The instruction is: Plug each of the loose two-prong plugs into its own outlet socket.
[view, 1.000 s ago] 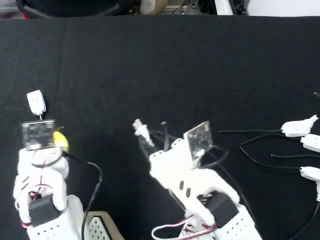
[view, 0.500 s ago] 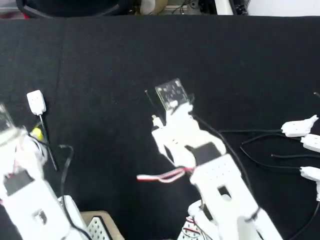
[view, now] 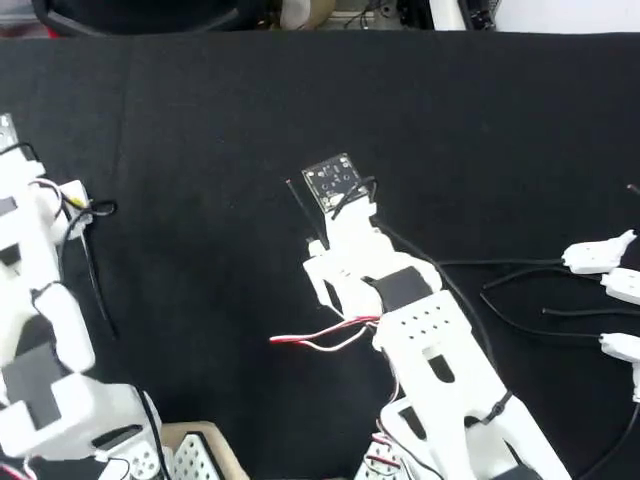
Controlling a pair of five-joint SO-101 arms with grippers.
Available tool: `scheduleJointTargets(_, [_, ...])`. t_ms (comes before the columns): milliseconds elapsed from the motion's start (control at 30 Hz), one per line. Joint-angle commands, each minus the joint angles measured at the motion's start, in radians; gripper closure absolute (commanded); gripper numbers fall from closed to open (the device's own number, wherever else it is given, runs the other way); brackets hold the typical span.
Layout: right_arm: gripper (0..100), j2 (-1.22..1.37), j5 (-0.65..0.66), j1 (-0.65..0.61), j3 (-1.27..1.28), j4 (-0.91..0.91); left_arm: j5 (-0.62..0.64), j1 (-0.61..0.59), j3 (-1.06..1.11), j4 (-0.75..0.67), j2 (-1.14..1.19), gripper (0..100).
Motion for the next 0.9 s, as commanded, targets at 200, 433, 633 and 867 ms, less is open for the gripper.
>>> scheduleJointTargets(200, [98.5, 0.008, 0.006, 0.014, -0.053, -0.005, 0.008, 0.058, -0.268, -0.015, 0.227, 77])
scheduleJointTargets(433, [98.5, 0.008, 0.040, 0.014, -0.051, -0.005, 0.021, 0.047, -0.449, 0.044, 0.422, 77])
scheduleJointTargets(633, [98.5, 0.008, 0.040, 0.014, -0.051, -0.005, -0.031, 0.041, -0.734, 0.261, 0.554, 77])
scheduleJointTargets(867, [98.5, 0.008, 0.041, 0.014, -0.045, -0.006, -0.089, 0.047, -0.993, 0.384, 0.769, 78])
